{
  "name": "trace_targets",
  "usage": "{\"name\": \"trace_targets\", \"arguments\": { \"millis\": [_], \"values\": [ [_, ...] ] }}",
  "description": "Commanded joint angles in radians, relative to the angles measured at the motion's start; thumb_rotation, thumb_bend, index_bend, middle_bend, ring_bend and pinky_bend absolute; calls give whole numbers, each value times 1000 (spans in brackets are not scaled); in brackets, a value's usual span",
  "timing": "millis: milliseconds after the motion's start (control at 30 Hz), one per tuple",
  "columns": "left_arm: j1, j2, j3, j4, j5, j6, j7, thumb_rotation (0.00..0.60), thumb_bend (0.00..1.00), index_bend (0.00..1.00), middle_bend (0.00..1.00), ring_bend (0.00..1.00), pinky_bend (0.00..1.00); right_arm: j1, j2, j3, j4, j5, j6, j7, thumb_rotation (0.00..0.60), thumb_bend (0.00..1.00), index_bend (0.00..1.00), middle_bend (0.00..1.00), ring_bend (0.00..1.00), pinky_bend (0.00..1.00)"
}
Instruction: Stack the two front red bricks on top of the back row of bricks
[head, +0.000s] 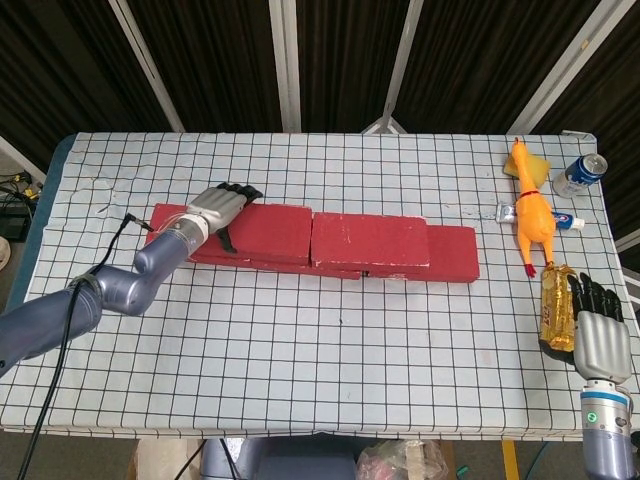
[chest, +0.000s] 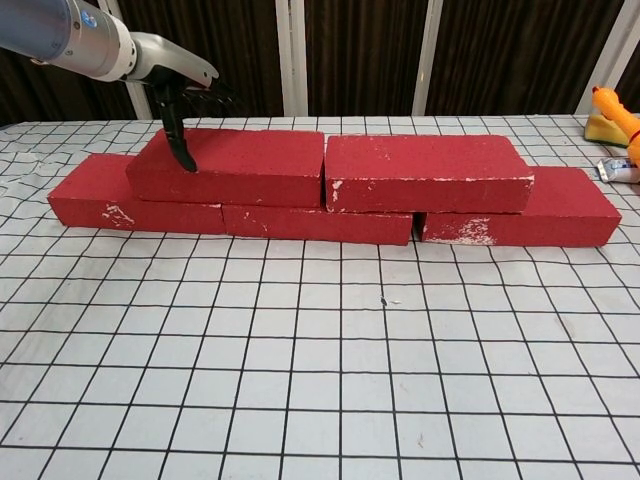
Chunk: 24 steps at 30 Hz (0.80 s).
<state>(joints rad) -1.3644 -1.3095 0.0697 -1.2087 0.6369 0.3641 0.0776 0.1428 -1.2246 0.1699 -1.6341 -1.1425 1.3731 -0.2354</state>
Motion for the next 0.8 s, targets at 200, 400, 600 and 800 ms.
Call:
{"name": "trace_targets", "arguments": {
  "millis": [200, 400, 600, 800],
  "values": [
    [113, 107, -21, -129, 70, 170, -26, 600, 0, 39, 51, 0, 0, -4, 11, 0, -5, -2, -5, 21, 600, 162, 46, 0, 0, 0],
    [276, 224, -32, -281, 186, 327, -102, 600, 0, 60, 59, 0, 0, -4, 22, -2, -10, -8, -14, 42, 600, 161, 46, 0, 0, 0],
    [539, 314, 22, -442, 441, 631, -196, 600, 0, 60, 40, 0, 0, 3, 15, -17, 3, -41, -26, 50, 600, 161, 46, 0, 0, 0],
    [784, 279, 106, -449, 615, 892, -216, 600, 0, 63, 26, 0, 4, 10, -7, -42, 40, -118, -11, 53, 600, 162, 46, 0, 0, 0]
  ]
}}
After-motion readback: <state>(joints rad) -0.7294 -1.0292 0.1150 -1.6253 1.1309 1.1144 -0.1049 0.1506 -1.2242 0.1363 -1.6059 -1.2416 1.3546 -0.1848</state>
